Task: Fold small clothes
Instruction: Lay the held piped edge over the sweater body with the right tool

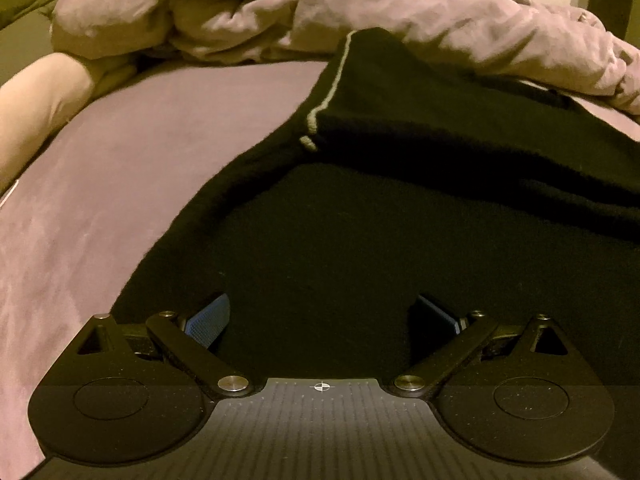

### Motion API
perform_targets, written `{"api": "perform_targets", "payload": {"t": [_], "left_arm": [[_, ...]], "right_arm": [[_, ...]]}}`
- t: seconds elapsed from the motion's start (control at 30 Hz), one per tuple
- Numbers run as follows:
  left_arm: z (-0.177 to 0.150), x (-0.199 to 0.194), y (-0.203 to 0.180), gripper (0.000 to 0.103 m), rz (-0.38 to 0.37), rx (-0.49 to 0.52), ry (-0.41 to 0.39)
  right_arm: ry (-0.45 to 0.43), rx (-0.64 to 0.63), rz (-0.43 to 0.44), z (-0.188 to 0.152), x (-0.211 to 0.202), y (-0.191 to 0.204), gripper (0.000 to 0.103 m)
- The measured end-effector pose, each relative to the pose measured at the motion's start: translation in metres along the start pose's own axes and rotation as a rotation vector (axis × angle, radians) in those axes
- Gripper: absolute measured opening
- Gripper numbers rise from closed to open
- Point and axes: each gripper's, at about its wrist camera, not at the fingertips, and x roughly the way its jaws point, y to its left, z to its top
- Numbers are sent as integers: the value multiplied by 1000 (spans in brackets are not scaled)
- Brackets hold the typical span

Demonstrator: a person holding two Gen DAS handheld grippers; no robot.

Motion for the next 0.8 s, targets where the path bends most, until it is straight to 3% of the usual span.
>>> {"api": "perform_targets", "payload": {"t": [0.53, 0.8], "left_arm": [[2, -2, 2, 102, -16, -4, 1], [22, -21, 11, 102, -81, -67, -79]], "right_arm": [[30, -28, -5, -2, 21, 15, 36], [16, -10, -2, 7, 27, 15, 39]]}}
